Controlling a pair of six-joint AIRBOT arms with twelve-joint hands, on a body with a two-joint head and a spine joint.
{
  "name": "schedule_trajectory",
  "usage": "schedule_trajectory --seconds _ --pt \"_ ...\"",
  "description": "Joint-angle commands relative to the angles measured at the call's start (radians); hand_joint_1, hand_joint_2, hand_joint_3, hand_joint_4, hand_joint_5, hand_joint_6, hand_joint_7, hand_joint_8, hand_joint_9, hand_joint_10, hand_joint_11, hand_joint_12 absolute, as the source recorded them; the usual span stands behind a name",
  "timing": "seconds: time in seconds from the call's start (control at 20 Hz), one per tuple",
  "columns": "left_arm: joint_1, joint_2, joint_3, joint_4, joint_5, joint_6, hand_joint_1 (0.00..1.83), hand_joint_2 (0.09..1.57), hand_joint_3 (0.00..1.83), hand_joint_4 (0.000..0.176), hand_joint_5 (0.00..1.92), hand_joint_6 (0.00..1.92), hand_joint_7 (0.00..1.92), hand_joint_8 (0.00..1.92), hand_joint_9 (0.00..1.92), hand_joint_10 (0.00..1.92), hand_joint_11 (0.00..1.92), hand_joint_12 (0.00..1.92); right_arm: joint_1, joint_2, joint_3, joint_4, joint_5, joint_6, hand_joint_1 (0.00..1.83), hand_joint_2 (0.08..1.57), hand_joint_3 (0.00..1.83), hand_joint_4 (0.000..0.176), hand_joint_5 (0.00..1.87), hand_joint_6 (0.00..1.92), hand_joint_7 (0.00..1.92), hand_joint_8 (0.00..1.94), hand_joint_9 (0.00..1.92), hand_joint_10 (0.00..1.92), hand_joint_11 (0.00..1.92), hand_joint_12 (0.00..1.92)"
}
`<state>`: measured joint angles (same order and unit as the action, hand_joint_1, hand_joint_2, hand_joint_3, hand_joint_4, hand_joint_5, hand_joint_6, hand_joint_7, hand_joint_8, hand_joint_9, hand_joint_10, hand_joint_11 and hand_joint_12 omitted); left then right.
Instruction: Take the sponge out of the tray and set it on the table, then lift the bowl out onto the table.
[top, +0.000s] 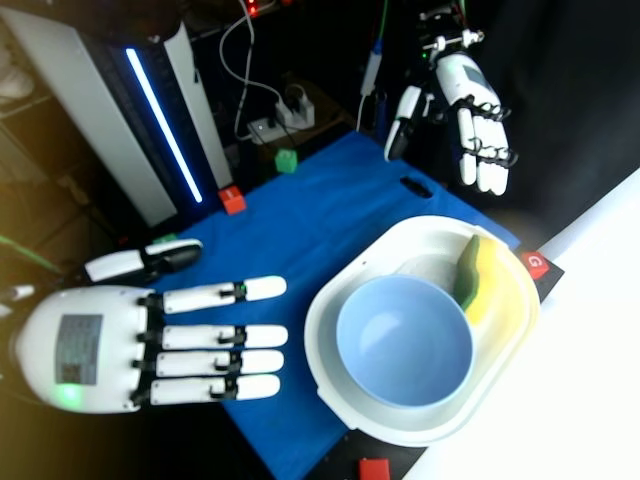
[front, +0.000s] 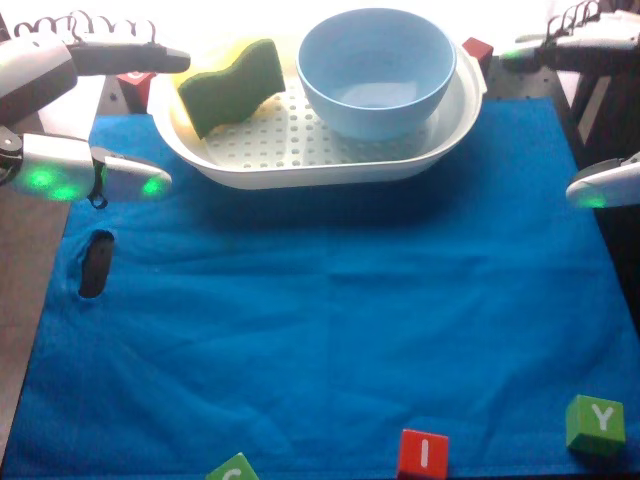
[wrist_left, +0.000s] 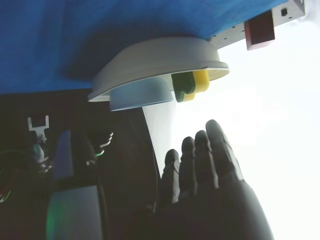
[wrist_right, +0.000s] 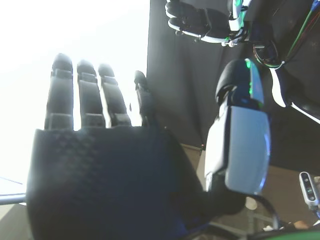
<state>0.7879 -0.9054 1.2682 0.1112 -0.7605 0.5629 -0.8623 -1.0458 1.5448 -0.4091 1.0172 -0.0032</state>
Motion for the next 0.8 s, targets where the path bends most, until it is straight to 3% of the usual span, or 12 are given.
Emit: schedule_trajectory --seconds 0.0,0.1,0.2,0.3,0.4,0.45,0.5,0.55,0.6,0.65,0.7,0.75 --pt "-0.013 0.003 -0.001 -0.028 -0.111 -0.001 0.77 0.99 0.01 0.025 0.4 0.01 0.36 0.01 0.26 0.01 0.0 0.51 0.015 -0.005 -0.003 0.059 0.099 0.007 0.66 1.02 0.01 0.121 0.29 0.01 0.21 0.0 0.12 0.01 0.0 0.23" --pt "-0.013 0.001 0.0 -0.028 -0.11 -0.001 0.76 0.98 0.0 0.034 0.44 0.0 0.41 0.0 0.35 0.0 0.02 0.76 0.015 -0.005 -0.002 0.056 0.097 0.008 0.66 1.05 0.01 0.122 0.29 0.0 0.21 0.0 0.11 0.0 0.0 0.13" --pt "-0.033 -0.01 0.009 -0.029 -0.118 -0.001 0.76 0.98 0.0 0.041 0.46 0.01 0.41 0.0 0.34 0.0 0.0 0.79 0.015 -0.005 -0.002 0.055 0.092 0.008 0.72 1.06 0.01 0.106 0.29 0.0 0.2 0.0 0.11 0.0 0.02 0.14" --pt "-0.075 -0.027 0.032 -0.021 -0.096 0.0 0.71 0.96 0.0 0.072 0.47 0.0 0.41 0.0 0.31 0.0 0.0 0.72 0.015 -0.008 -0.002 0.051 0.087 0.008 0.76 1.05 0.0 0.109 0.3 0.0 0.21 0.0 0.13 0.01 0.04 0.15" --pt "-0.148 -0.062 0.081 0.004 -0.039 0.001 0.68 0.95 0.0 0.1 0.47 0.0 0.44 0.0 0.37 0.0 0.0 0.76 0.015 -0.015 0.001 0.043 0.082 0.008 0.76 1.05 0.0 0.117 0.3 0.0 0.22 0.0 0.14 0.01 0.05 0.15" --pt "-0.197 -0.085 0.108 0.017 0.005 0.017 0.71 0.95 0.0 0.092 0.47 0.0 0.46 0.0 0.39 0.0 0.01 0.82 0.015 -0.019 0.004 0.04 0.082 0.008 0.78 1.05 0.0 0.109 0.3 0.0 0.22 0.01 0.15 0.01 0.06 0.16" --pt "-0.238 -0.106 0.128 0.021 0.052 0.051 0.74 0.95 0.0 0.074 0.48 0.01 0.48 0.01 0.42 0.01 0.03 0.84 0.015 -0.022 0.006 0.038 0.081 0.008 0.81 1.05 0.0 0.117 0.3 0.0 0.22 0.0 0.15 0.01 0.06 0.16" --pt "-0.274 -0.127 0.147 0.021 0.099 0.089 0.76 0.96 0.0 0.08 0.49 0.0 0.48 0.0 0.43 0.0 0.06 0.81 0.015 -0.023 0.006 0.037 0.081 0.008 0.85 1.05 0.0 0.117 0.3 0.0 0.22 0.0 0.14 0.0 0.05 0.16" --pt "-0.301 -0.147 0.167 0.015 0.137 0.123 0.76 0.96 0.0 0.091 0.49 0.0 0.49 0.0 0.45 0.01 0.09 0.8 0.015 -0.024 0.007 0.034 0.08 0.008 0.85 1.06 0.0 0.107 0.3 0.0 0.22 0.0 0.15 0.0 0.06 0.16" --pt "-0.312 -0.164 0.185 -0.002 0.167 0.149 0.75 0.95 0.0 0.085 0.5 0.01 0.5 0.01 0.48 0.02 0.13 0.82 0.015 -0.026 0.009 0.032 0.08 0.008 0.85 1.05 0.0 0.107 0.31 0.01 0.23 0.01 0.15 0.01 0.06 0.16" --pt "-0.322 -0.187 0.213 -0.024 0.196 0.167 0.74 0.95 0.0 0.072 0.51 0.0 0.5 0.0 0.49 0.01 0.12 0.91 0.015 -0.03 0.012 0.031 0.079 0.008 0.85 1.06 0.0 0.116 0.31 0.0 0.23 0.01 0.15 0.01 0.06 0.17" --pt "-0.326 -0.2 0.228 -0.033 0.209 0.172 0.74 0.94 0.0 0.058 0.53 0.0 0.53 0.0 0.54 0.01 0.13 0.98 0.015 -0.031 0.014 0.031 0.079 0.008 0.85 1.06 0.0 0.109 0.32 0.01 0.24 0.01 0.16 0.01 0.07 0.17"
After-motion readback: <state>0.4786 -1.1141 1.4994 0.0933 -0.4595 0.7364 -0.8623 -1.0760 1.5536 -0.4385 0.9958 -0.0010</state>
